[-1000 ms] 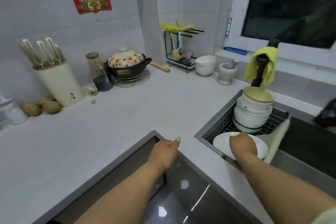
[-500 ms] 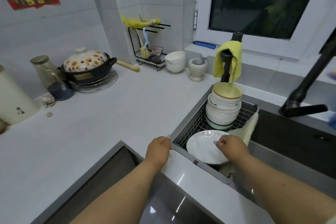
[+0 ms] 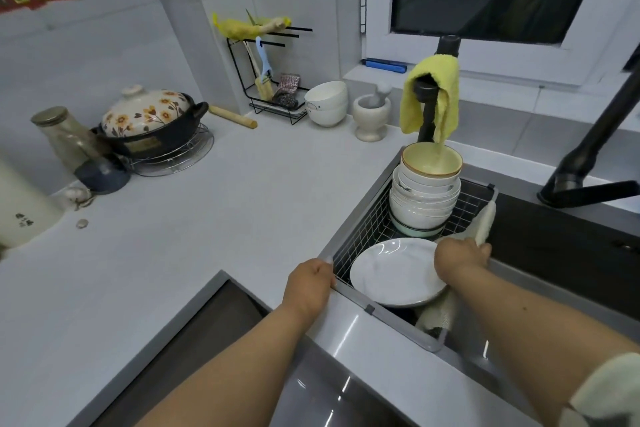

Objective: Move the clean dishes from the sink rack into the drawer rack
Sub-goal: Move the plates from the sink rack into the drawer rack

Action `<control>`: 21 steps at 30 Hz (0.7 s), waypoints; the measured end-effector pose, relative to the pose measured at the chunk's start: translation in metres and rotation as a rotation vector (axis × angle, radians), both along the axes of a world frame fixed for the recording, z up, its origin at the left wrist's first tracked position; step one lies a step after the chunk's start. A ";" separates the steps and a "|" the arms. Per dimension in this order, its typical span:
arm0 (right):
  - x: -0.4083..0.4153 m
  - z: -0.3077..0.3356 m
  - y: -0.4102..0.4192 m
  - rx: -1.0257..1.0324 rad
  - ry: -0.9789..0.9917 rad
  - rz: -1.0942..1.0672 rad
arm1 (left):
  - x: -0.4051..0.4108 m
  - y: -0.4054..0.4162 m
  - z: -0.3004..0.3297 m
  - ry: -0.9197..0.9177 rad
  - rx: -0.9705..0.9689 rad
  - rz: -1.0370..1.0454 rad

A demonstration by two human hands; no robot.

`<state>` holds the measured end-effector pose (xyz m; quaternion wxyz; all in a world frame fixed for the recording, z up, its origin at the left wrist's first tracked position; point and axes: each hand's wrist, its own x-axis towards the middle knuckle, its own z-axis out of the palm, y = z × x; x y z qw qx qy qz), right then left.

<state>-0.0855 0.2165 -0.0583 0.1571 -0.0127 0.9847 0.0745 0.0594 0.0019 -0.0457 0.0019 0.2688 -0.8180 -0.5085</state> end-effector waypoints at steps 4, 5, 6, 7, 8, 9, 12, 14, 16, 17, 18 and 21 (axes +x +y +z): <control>-0.002 0.000 -0.001 -0.036 0.032 -0.034 | -0.004 0.001 -0.002 -0.002 -0.009 -0.010; -0.003 0.001 -0.001 -0.056 0.045 -0.051 | -0.005 0.002 -0.002 0.000 -0.012 -0.011; -0.004 0.001 0.000 -0.095 0.058 -0.086 | -0.006 0.003 -0.002 0.002 -0.010 -0.012; -0.006 0.002 0.000 -0.145 0.072 -0.124 | -0.006 0.003 -0.002 0.004 -0.007 -0.013; -0.007 0.004 0.000 -0.178 0.078 -0.149 | -0.007 0.004 -0.001 0.005 -0.008 -0.015; -0.009 0.006 0.000 -0.173 0.079 -0.139 | -0.008 0.005 -0.001 0.004 -0.009 -0.015; -0.010 0.021 -0.004 -0.085 0.045 -0.080 | -0.008 0.009 -0.001 0.006 -0.008 -0.019; -0.013 0.029 -0.005 -0.073 0.013 -0.073 | -0.008 0.011 0.001 0.006 -0.014 -0.025; -0.013 0.037 -0.003 -0.118 -0.040 -0.090 | -0.007 0.013 0.004 0.007 -0.023 -0.030; -0.013 0.039 -0.001 -0.139 -0.070 -0.090 | -0.006 0.014 0.005 0.006 -0.025 -0.031; -0.013 0.041 0.000 -0.169 -0.099 -0.093 | -0.006 0.014 0.006 0.002 -0.026 -0.033; -0.012 0.045 0.003 -0.268 -0.177 -0.121 | -0.005 0.014 0.009 -0.015 -0.027 -0.025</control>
